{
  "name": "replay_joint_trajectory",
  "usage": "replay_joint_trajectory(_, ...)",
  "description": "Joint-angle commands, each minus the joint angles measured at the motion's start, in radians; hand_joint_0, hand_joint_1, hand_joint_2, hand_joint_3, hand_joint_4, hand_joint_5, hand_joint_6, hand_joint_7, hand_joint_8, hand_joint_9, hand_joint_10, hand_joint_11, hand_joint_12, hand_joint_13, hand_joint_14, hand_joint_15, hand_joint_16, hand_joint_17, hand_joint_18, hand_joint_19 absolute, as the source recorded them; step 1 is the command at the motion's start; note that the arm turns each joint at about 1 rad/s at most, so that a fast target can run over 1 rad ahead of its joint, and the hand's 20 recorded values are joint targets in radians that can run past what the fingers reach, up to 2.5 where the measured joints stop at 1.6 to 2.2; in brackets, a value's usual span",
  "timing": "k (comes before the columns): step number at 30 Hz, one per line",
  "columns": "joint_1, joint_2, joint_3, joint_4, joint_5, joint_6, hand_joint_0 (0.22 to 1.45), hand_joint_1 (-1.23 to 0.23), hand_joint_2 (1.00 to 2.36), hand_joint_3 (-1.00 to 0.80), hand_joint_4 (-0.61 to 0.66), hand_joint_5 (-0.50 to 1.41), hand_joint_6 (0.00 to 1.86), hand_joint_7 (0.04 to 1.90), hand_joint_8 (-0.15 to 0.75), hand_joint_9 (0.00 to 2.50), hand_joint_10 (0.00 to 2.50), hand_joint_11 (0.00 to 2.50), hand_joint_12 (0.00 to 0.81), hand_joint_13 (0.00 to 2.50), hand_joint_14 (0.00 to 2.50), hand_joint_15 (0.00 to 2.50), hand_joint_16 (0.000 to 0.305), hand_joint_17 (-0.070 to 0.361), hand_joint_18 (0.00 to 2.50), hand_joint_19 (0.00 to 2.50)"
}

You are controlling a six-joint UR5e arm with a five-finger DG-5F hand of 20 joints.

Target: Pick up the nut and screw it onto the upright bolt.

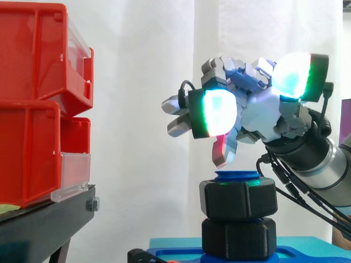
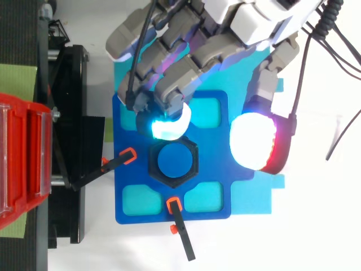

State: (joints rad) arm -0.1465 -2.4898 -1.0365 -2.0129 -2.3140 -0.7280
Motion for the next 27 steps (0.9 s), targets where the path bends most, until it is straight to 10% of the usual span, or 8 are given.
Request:
replay_joint_trajectory(1, 0.008, 0.000, -0.002, 0.029, 0.002, 0.010, 0.52, -0.20, 1.00, -0.50, 0.19, -0.01, 0.51, 1.15, 0.205, 1.34, 0.01, 0.15, 0.180, 0.81, 0.00, 0.00, 0.017, 0.038, 0.50, 0.05)
replay_joint_trajectory(18, 0.062, -0.001, -0.068, 0.023, 0.151, -0.011, 0.52, -0.20, 1.00, -0.50, 0.23, -0.04, 0.50, 1.03, 0.208, 1.30, 0.00, 0.13, 0.188, 0.80, 0.00, 0.00, 0.019, 0.042, 0.50, 0.07)
replay_joint_trajectory(27, 0.071, -0.001, -0.069, 0.022, 0.160, -0.079, 0.51, -0.22, 1.00, -0.50, 0.22, -0.08, 0.50, 0.87, 0.192, 1.08, 0.00, 0.04, 0.213, 0.72, 0.00, 0.00, 0.023, 0.052, 0.48, 0.08)
